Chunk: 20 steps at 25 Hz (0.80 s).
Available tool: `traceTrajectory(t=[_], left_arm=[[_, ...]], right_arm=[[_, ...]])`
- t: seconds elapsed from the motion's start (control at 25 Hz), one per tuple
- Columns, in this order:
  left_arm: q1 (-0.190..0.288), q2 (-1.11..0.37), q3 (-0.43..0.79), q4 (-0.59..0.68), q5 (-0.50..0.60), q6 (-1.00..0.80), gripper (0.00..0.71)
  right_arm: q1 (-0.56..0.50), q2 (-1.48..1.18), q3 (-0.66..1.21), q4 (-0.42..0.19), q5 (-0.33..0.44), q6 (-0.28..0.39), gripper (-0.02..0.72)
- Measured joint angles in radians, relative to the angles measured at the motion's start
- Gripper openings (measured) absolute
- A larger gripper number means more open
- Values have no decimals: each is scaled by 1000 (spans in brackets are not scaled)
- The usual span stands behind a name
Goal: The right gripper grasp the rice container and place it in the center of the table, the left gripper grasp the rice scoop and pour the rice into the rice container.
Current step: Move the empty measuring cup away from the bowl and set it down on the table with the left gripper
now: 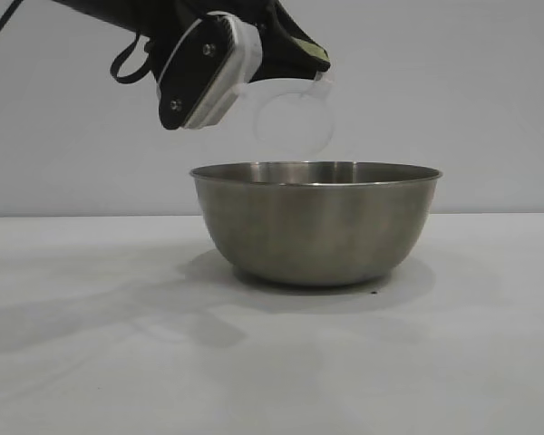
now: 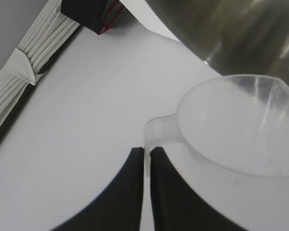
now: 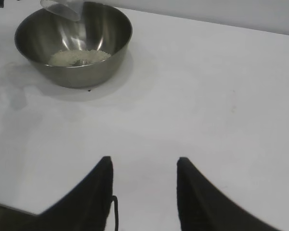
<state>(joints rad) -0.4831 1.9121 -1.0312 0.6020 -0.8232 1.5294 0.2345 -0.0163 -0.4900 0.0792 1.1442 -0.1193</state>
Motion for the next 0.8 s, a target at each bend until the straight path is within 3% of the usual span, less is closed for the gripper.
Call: traceTrajectory(t=[0.2, 0.44, 0.8], left_arm=[[0, 0, 0, -403, -23, -401, 0], [0, -21, 0, -805, 38, -839, 0], [0, -29, 10, -1163, 83, -916, 0]], right_arm=[[0, 0, 0, 0, 0, 0, 296], [0, 0, 0, 0, 0, 0, 296], [0, 0, 0, -2, 0, 19, 296]])
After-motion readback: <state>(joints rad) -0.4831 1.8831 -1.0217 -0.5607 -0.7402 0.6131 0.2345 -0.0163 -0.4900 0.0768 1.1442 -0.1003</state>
